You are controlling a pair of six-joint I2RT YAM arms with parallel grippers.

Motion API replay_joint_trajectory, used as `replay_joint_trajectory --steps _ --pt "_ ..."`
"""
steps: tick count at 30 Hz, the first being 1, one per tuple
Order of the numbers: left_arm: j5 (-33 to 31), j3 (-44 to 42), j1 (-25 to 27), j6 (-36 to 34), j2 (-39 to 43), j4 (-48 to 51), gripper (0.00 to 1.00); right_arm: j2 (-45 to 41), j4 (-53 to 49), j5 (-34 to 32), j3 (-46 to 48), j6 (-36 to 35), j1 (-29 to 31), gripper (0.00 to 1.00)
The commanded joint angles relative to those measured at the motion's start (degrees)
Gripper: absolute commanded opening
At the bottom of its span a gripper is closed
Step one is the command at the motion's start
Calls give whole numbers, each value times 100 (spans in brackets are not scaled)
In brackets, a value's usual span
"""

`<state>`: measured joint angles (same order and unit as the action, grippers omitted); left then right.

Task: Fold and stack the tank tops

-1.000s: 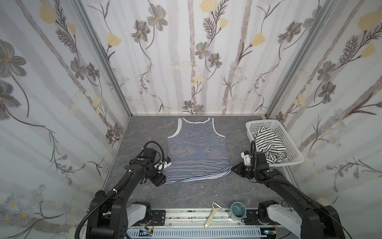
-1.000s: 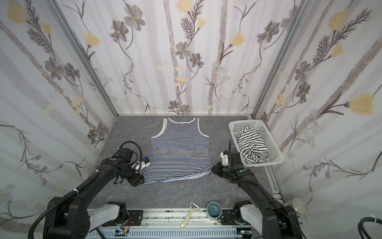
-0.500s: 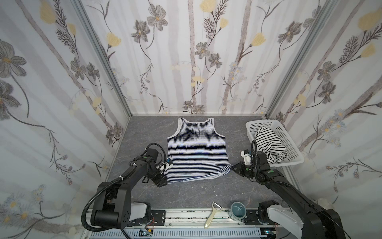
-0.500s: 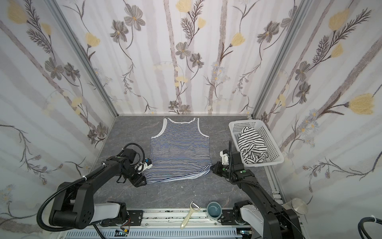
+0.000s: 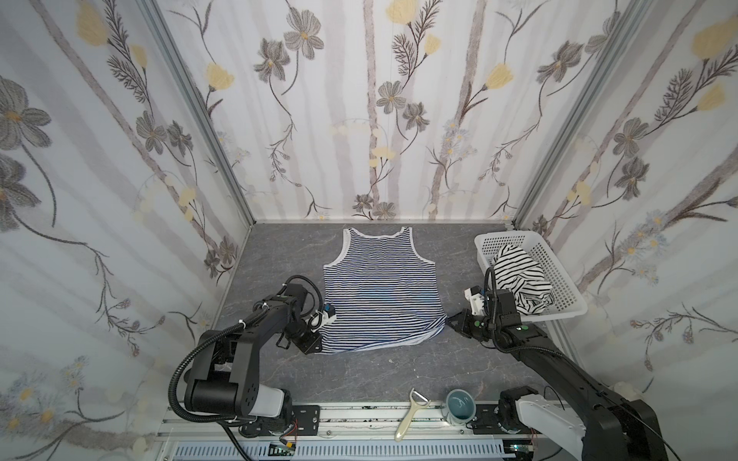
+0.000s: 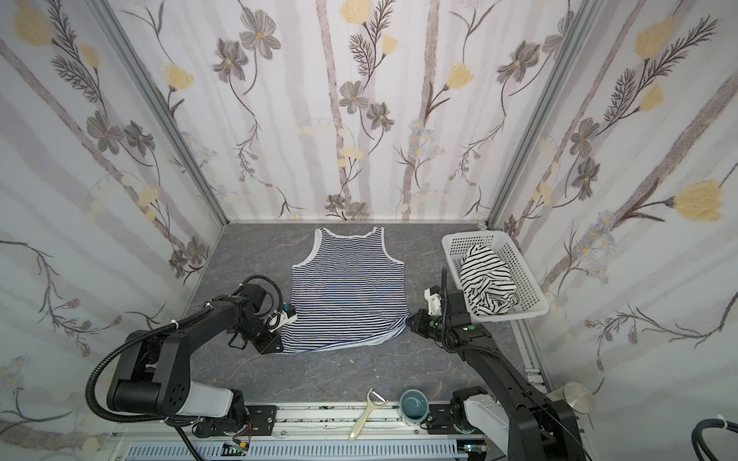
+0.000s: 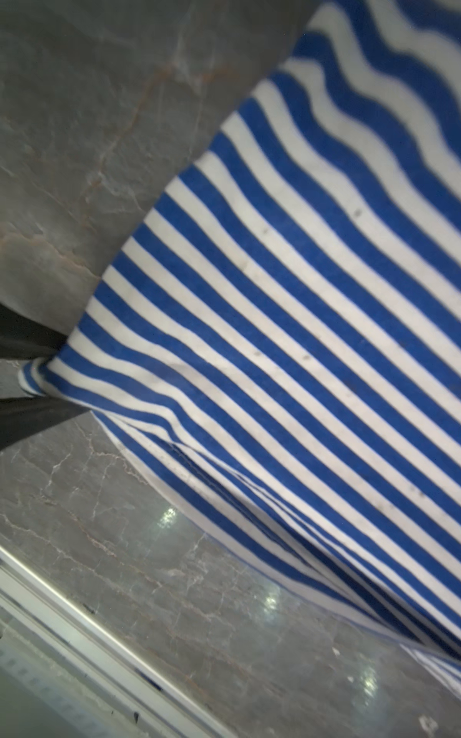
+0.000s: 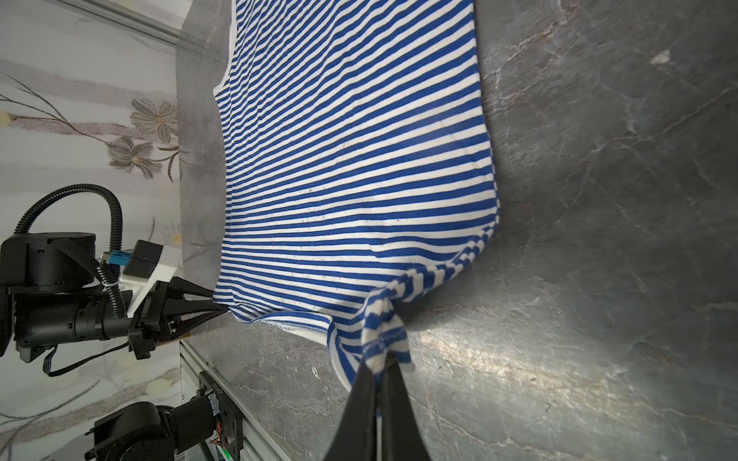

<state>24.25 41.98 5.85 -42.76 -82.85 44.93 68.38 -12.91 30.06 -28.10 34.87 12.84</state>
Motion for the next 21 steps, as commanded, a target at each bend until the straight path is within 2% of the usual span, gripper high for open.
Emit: replay_joint_trajectory --steps 1,7,21 --pt "688 445 -204 -509 -213 726 12 152 48 1 -222 -138 -1 0" --pt "1435 1345 -718 -1433 -1097 2196 7 335 -405 -175 -555 -431 -35 0" --pt "1603 2038 -1257 -2439 -2160 3453 5 147 -1085 -359 -769 -749 -53 0"
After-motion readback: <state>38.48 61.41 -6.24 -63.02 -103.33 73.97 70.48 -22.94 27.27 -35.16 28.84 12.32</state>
